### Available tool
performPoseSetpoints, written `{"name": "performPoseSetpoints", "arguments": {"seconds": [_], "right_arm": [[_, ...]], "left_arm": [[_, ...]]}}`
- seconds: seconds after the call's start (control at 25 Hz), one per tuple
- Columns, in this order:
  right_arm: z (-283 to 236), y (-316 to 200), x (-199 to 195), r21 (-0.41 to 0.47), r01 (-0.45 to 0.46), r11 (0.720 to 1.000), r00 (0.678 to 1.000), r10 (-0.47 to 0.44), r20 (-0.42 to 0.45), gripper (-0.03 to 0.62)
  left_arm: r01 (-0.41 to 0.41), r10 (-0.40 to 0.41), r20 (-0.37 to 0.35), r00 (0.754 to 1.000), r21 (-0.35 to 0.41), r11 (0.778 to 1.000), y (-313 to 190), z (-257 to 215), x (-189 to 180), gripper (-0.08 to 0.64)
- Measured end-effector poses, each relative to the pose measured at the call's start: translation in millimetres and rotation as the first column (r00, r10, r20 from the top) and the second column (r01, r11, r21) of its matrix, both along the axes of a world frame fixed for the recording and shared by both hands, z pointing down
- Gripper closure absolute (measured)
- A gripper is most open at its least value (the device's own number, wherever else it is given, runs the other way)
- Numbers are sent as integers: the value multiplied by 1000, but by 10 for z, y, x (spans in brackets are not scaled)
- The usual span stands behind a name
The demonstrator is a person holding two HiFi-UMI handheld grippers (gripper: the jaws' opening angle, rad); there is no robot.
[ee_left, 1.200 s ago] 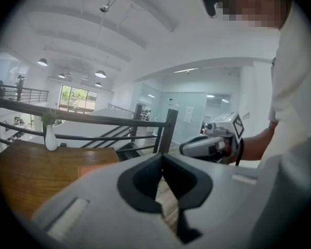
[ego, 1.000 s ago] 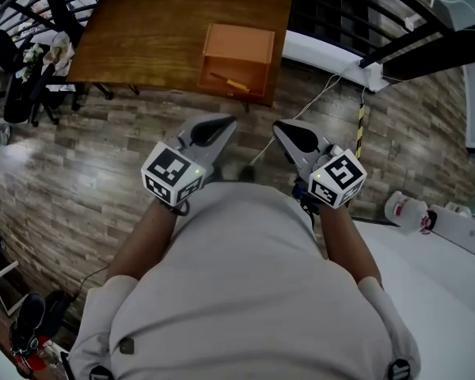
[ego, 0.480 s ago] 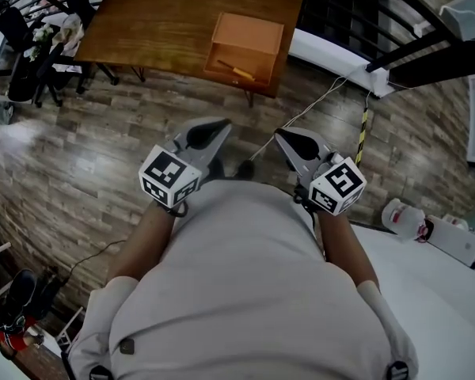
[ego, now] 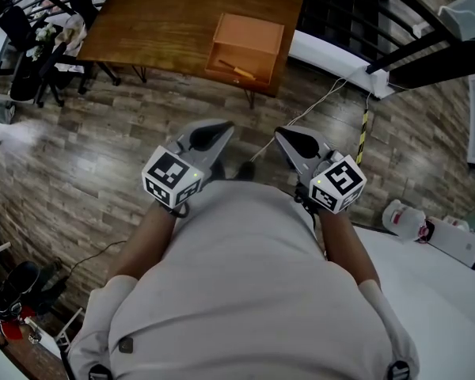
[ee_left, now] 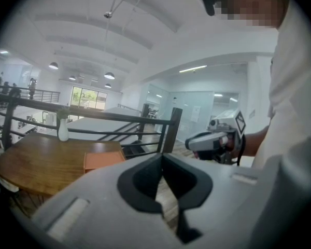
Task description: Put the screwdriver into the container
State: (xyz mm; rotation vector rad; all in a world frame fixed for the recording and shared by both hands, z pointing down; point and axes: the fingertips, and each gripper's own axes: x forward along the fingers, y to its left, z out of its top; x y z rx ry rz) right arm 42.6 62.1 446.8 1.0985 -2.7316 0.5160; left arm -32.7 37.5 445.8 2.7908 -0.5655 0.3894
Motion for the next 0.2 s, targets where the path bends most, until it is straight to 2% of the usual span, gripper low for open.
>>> {"name": "performPoseSetpoints", "arguments": {"seconds": [0.2], "right_arm": [[-43,17,-22,6,8,1000,1000,-8,-8,584]], "left_arm": [[-7,7,1,1000,0,1000,29,-29,12,557]]}}
